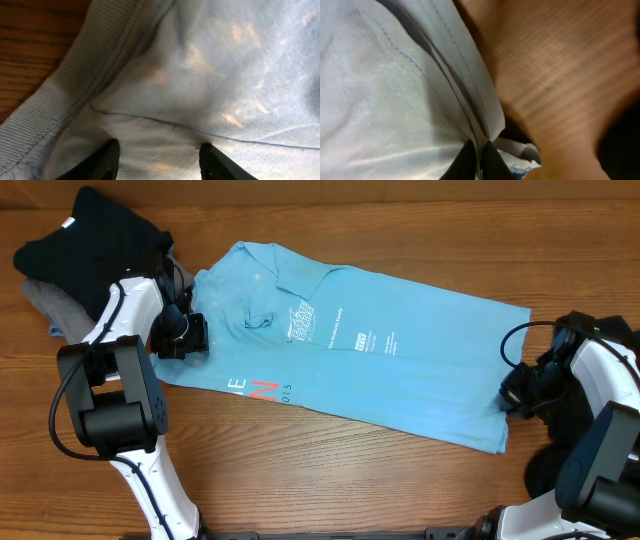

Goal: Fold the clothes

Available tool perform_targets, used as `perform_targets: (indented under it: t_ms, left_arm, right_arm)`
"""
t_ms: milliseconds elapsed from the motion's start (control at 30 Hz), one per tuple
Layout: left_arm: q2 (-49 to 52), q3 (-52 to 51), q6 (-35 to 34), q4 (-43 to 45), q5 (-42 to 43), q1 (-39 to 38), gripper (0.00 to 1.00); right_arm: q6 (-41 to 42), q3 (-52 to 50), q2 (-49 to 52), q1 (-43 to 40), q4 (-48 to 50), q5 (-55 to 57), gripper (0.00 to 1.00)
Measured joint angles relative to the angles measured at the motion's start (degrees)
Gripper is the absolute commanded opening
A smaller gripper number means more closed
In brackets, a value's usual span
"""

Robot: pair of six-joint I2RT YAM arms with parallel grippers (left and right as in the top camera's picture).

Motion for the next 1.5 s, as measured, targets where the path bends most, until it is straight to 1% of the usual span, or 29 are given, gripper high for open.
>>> perform_targets:
  t_ms: [133,167,200,233,267,333,400,500,567,667,767,833,933,1000,1100,1200,1300,1400,1500]
  left_arm:
    - [0.0,0.0,0.0,0.0,0.0,0.0,0.54]
    - [0.0,0.0,0.0,0.0,0.0,0.0,0.54]
    - [0.0,0.0,0.0,0.0,0.0,0.0,0.54]
    - [0.0,0.0,0.0,0.0,-0.1,0.0,0.54]
    - [0.0,0.0,0.0,0.0,-0.1,0.0,0.54]
    - [0.0,0.0,0.0,-0.2,-0.2,0.0,0.54]
    - [0.0,0.4,0.0,-1.4,0.1,0.0,0.54]
    - [0.3,2.1,0.3,-6.1,0.9,0.0,0.54]
    - [0.7,5.9,1.1,-9.9,2.3,0.0,0.57]
    - [0.9,13.5,3.4,-13.2,5.6,-0.7,0.64]
    - [0.9,21.3,6.2,-13.1,8.9,-2.9,0.7]
    - [0.9,24.3,7.7,-11.0,10.2,-5.2,0.73]
    - [0.9,25.7,9.2,-8.8,10.2,-9.6,0.69]
    - [0.9,25.7,9.1,-10.7,8.3,-12.4,0.62]
    - [0.9,25.7,8.0,-15.2,4.1,-15.3,0.58]
    - [0.9,25.7,4.5,-19.5,-1.8,-15.2,0.6]
    - [0.9,25.4,0.0,-22.4,-6.0,-13.0,0.57]
    - [0.9,23.1,-3.0,-23.2,-6.8,-9.3,0.57]
    - [0.9,18.1,-3.6,-21.5,-5.3,-5.3,0.54]
  right_arm:
    - [1.5,0.0,0.0,0.0,-0.2,3.0,0.19]
    - [1.7,0.0,0.0,0.0,-0.3,3.5,0.25]
    - [2.3,0.0,0.0,0.0,-0.2,4.0,0.27]
    - [2.4,0.0,0.0,0.0,-0.1,4.3,0.27]
    - [2.4,0.0,0.0,0.0,0.2,4.5,0.25]
    - [2.5,0.0,0.0,0.0,1.4,4.3,0.24]
    - [1.6,0.3,0.0,0.0,2.9,2.5,0.26]
    - [-1.6,2.7,0.0,0.0,4.0,-3.6,0.28]
    - [-3.2,5.6,0.0,0.0,4.5,-7.7,0.3]
    - [-5.1,10.8,0.0,0.0,4.7,-12.9,0.33]
    - [-6.2,14.2,-0.2,0.1,4.8,-16.5,0.34]
    - [-6.4,15.1,-0.5,0.4,4.3,-18.6,0.35]
    - [-6.6,15.2,-0.6,1.4,1.0,-20.2,0.35]
    - [-6.5,14.9,-0.6,2.6,-1.8,-20.5,0.35]
    - [-6.2,13.3,-0.7,4.7,-4.0,-19.1,0.35]
    - [-3.8,8.4,-0.7,6.5,-1.6,-16.4,0.34]
    - [-0.4,1.6,-0.7,6.8,2.9,-14.9,0.27]
    - [3.0,-5.4,-0.7,6.4,7.6,-14.0,0.27]
    - [4.7,-9.6,-0.7,6.1,10.5,-13.7,0.27]
